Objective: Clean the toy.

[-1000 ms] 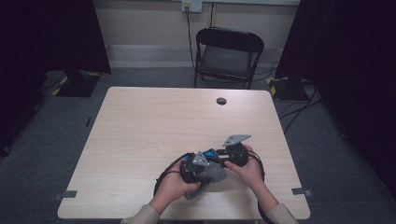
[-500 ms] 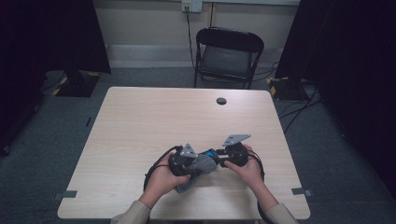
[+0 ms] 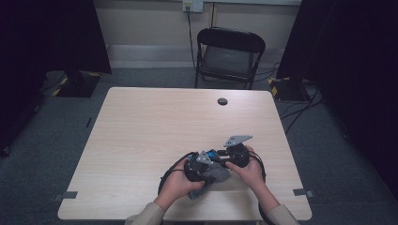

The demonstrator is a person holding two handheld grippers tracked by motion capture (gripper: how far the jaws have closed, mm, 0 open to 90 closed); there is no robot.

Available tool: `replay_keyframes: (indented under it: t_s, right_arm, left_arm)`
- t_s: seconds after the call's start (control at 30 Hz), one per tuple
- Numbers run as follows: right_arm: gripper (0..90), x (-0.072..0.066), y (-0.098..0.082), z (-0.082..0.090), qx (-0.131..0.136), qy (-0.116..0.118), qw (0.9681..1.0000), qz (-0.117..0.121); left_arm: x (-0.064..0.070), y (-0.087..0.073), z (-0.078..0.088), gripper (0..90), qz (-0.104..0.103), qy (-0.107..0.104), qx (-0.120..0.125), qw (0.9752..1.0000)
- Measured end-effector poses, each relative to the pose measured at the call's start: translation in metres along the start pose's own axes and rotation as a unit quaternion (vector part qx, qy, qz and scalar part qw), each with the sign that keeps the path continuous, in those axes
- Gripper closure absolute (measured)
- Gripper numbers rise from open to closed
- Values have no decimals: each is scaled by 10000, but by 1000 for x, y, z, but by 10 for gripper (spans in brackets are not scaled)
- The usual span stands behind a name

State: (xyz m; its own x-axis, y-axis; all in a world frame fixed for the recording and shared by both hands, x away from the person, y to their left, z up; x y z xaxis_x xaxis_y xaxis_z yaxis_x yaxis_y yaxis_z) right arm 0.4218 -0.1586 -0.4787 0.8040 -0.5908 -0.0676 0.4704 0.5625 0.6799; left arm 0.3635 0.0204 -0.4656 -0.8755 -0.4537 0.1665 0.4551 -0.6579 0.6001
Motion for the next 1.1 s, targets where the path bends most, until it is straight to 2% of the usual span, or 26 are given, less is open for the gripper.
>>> replay_keyframes:
  t_s: [0.17, 0.23, 0.5, 0.83, 1.1]
  right_arm:
    - [597, -1, -1, 0, 25, -11, 10000, 5]
    - [596, -1, -1, 0, 16, -8, 10000, 10]
    - [596, -1, 0, 0, 17, -2, 10000, 28]
    - [596, -1, 0, 0, 15, -13, 10000, 58]
    - [596, -2, 0, 0, 18, -18, 10000, 63]
  left_arm:
    - [-3, -3, -4, 715, 78, 73, -65, 9999]
    - [-5, -5, -3, 715, 44, 166, -59, 9998]
    - [-9, -11, -1, 716, 117, 198, -72, 9997]
    - [-11, -14, 2, 717, 104, 234, -87, 9996]
    - [-13, -23, 10, 717, 157, 262, -111, 9995]
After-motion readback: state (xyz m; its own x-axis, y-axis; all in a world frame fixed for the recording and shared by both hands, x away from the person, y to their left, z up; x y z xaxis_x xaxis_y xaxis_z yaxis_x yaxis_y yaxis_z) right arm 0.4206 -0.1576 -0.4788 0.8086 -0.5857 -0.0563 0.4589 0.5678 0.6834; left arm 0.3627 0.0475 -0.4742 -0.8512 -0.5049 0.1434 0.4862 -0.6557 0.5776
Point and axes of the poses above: each handheld gripper's, and its own axes: z roughly backward along the jaws, y roughly out of its top, x roughly to its right, the point moved 1 cm from there along -z, roughly forward along the jaws, and after that the axes turned 4 degrees about -x, right-handed, at the moved point
